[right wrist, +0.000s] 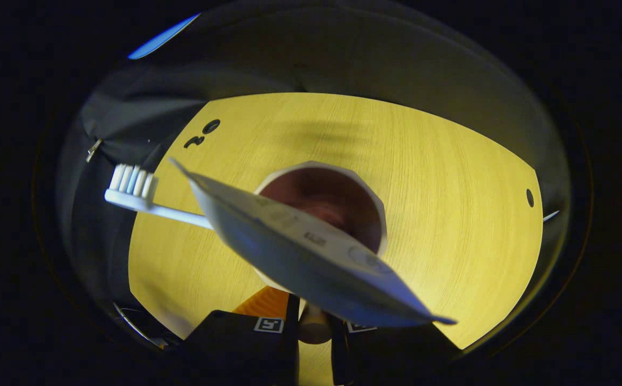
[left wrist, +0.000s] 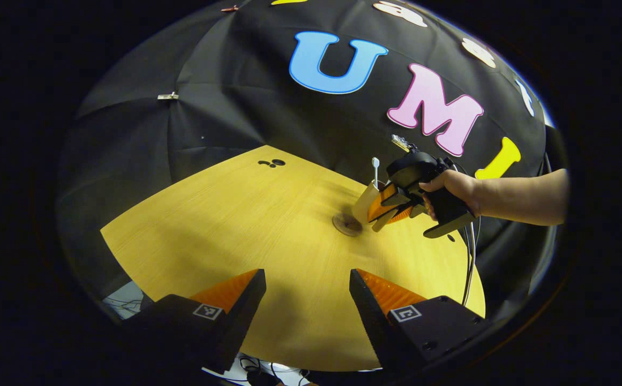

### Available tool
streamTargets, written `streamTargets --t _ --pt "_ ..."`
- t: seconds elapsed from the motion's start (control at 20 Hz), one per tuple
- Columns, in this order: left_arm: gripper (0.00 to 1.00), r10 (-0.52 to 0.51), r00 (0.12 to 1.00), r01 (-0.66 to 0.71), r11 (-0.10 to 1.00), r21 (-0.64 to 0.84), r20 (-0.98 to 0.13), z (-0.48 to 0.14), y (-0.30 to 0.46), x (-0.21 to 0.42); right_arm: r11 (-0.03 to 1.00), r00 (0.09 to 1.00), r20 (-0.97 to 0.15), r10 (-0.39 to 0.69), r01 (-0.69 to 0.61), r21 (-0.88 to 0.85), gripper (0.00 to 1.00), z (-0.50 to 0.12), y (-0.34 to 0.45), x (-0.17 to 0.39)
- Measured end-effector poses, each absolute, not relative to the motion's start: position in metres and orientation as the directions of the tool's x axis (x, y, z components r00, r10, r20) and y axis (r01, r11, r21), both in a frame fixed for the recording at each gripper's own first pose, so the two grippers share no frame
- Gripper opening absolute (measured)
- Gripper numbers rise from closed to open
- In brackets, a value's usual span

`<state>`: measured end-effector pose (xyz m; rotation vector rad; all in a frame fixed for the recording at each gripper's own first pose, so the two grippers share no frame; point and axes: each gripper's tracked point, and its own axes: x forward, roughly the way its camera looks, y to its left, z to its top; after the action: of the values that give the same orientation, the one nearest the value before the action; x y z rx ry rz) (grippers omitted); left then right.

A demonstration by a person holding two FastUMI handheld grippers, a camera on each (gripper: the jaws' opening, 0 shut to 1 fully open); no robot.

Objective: Put the toothbrush and toothpaste on the desktop into the cup, then pick up the cup and place it on the coaster on the desktop.

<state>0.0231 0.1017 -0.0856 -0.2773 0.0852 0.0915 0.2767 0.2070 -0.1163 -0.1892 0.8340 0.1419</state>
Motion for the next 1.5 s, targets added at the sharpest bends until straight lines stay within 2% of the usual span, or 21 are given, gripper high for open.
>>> streamTargets --t 0.25,0.6,0.8,0.85,0.95,1.05,1.2,1.5 --pt "0.98 0.130 0.985 -0.159 0.939 -0.304 -0.114 -0.094 0.125 0.016 0.970 0.640 -0.768 0.027 -0.203 -0.134 0.22 -0.133 0.222 0.283" --pt "0.98 0.148 0.982 -0.176 0.940 -0.292 -0.115 -0.093 0.128 0.014 0.961 0.618 -0.786 0.013 -0.224 -0.160 0.22 -0.151 0.234 0.291" --pt "0.97 0.143 0.983 -0.170 0.942 -0.289 -0.112 -0.092 0.122 0.013 0.965 0.610 -0.791 0.053 -0.234 -0.115 0.28 -0.144 0.238 0.283" --pt "0.98 0.140 0.984 -0.167 0.943 -0.288 -0.110 -0.092 0.120 0.014 0.966 0.612 -0.788 0.070 -0.238 -0.100 0.53 -0.140 0.240 0.281" --pt "0.98 0.132 0.986 -0.157 0.947 -0.279 -0.106 -0.090 0.116 0.013 0.966 0.627 -0.773 0.095 -0.245 -0.080 0.60 -0.128 0.243 0.274" --pt "0.98 0.120 0.988 -0.142 0.953 -0.267 -0.096 -0.085 0.112 0.012 0.963 0.645 -0.754 0.124 -0.260 -0.064 0.92 -0.113 0.243 0.264" --pt "0.98 0.095 0.992 -0.112 0.962 -0.249 -0.080 -0.079 0.104 0.009 0.962 0.687 -0.709 0.159 -0.268 -0.044 0.99 -0.090 0.237 0.242" --pt "0.98 -0.005 0.998 -0.007 0.982 -0.188 -0.064 -0.070 0.079 0.005 0.972 0.786 -0.578 0.219 -0.228 0.058 0.98 -0.039 0.210 0.174"
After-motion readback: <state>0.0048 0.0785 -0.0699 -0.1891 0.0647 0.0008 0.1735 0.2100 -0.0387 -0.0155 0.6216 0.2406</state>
